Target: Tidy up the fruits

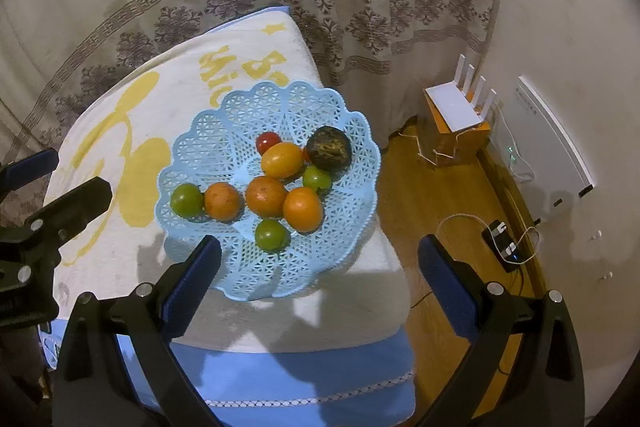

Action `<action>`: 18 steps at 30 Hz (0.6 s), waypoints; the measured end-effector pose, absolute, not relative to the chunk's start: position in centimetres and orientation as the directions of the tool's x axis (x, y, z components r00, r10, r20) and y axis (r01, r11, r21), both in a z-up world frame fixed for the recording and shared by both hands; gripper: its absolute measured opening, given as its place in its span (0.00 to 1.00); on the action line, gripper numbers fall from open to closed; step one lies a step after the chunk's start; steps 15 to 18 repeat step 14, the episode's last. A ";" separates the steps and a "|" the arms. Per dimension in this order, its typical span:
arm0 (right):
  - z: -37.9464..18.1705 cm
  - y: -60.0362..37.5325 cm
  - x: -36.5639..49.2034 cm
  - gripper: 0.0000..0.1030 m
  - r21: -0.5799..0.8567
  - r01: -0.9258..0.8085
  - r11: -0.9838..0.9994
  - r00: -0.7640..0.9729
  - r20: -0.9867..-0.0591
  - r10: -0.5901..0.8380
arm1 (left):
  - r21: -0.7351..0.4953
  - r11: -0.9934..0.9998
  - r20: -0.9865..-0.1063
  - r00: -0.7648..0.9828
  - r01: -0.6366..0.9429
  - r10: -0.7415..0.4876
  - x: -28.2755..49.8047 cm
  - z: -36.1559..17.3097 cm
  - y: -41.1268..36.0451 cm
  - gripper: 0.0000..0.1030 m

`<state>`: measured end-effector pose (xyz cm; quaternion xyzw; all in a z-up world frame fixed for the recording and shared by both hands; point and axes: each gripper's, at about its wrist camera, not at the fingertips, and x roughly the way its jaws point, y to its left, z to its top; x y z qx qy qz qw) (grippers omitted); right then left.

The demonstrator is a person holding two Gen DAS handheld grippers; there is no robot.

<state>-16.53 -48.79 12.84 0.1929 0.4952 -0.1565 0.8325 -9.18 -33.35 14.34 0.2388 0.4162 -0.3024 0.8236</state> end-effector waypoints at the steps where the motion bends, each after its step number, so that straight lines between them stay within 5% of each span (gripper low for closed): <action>1: 12.8 -48.9 -16.6 0.97 0.166 0.455 0.875 0.459 -0.886 -0.070 | 0.148 0.698 -0.828 0.474 0.701 -0.300 -9.3 14.3 -33.5 0.95; 18: 12.2 -48.3 -15.6 0.97 0.172 0.457 0.873 0.451 -0.890 -0.060 | 0.127 0.716 -0.856 0.441 0.686 -0.270 -7.7 13.6 -32.7 0.95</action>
